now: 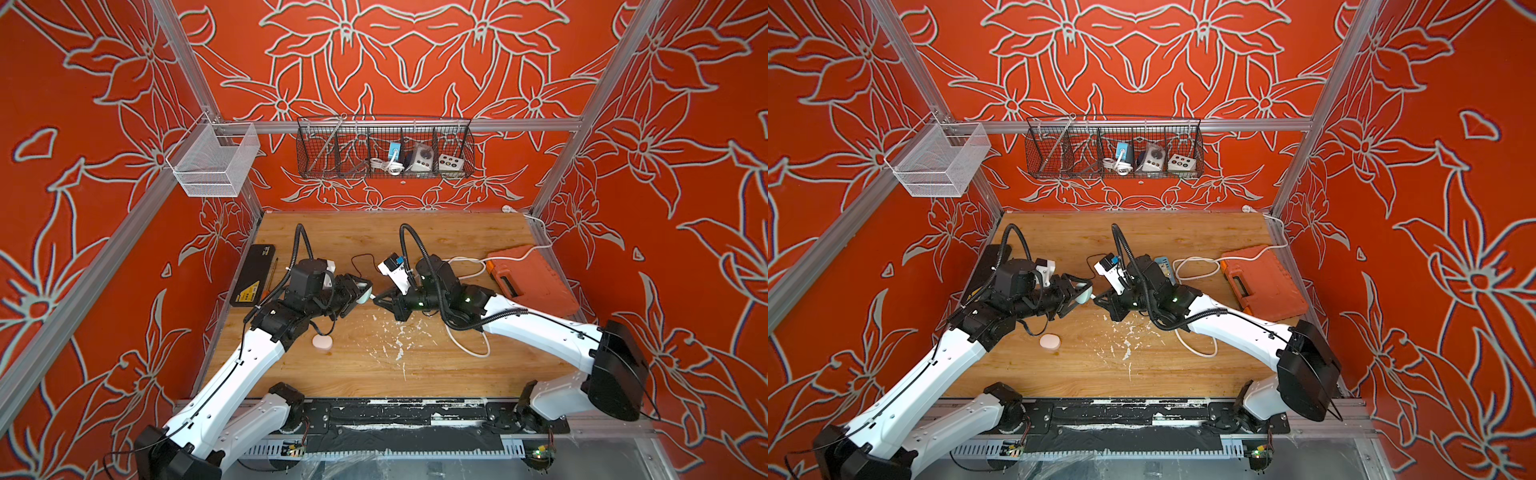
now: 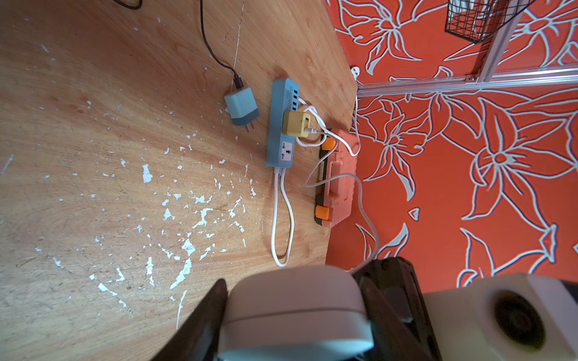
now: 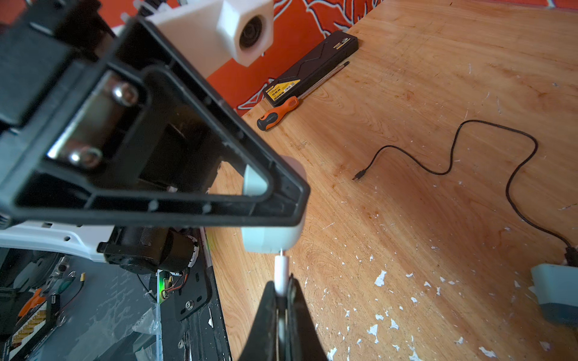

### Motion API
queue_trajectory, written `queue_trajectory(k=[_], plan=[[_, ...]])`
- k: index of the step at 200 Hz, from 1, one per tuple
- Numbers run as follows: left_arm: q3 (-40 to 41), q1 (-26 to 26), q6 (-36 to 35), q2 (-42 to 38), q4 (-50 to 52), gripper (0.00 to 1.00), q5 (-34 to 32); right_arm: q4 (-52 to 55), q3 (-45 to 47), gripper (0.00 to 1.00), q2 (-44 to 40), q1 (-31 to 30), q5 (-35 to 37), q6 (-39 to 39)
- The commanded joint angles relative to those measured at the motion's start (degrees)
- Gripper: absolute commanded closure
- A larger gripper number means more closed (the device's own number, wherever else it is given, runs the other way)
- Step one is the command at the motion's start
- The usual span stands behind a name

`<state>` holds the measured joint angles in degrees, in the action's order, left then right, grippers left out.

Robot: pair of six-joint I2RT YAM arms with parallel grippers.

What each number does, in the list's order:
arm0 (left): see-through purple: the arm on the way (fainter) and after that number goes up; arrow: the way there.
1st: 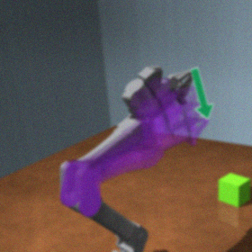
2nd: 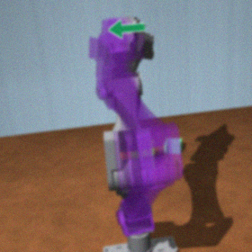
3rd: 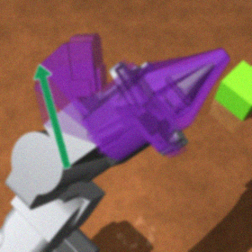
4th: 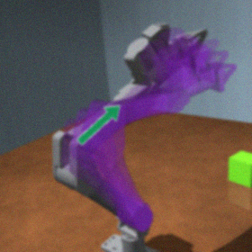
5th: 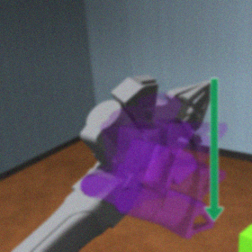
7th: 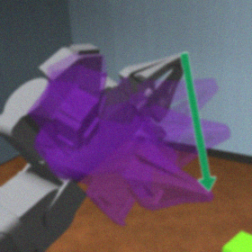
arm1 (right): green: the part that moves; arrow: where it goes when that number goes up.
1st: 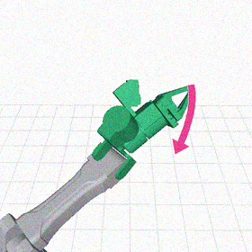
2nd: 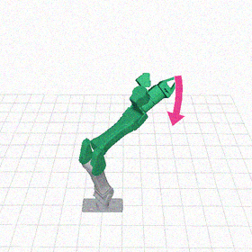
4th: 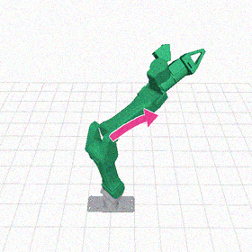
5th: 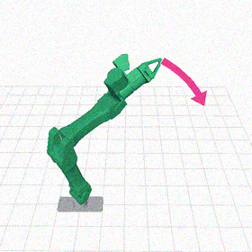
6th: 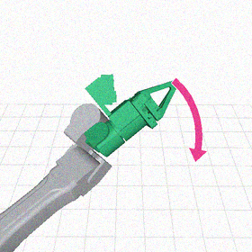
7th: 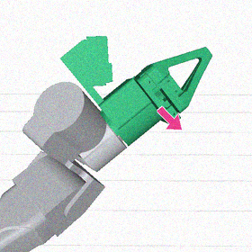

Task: Charge the bluetooth headset
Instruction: Insert the charging cable into the bluetooth headset, then place the bluetooth headset at the center of the board.

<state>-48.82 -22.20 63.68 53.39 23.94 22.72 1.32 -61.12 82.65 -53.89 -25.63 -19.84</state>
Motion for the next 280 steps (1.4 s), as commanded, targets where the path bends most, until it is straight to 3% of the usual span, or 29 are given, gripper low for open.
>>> queue_trajectory(k=[1, 216, 266, 280], plan=[[-1.94, -2.59, 0.53, 0.23, -2.63, 0.81, 13.4, -8.39, -3.13, 1.0, 0.62, -0.6, -2.32, 1.75], [-0.86, -2.59, 1.62, 1.02, -5.31, 0.84, 16.74, -10.83, -4.62, 1.0, 2.71, -0.78, -1.34, 0.1], [-1.0, -1.69, 0.67, -0.21, -0.95, 0.82, 11.18, -10.46, -1.57, 1.0, 0.83, -0.79, 0.09, -0.09], [-1.18, -0.72, 0.45, -0.34, 1.0, 0.82, 9.35, -10.16, -0.14, 0.95, -0.05, -0.78, 0.93, -0.03]])
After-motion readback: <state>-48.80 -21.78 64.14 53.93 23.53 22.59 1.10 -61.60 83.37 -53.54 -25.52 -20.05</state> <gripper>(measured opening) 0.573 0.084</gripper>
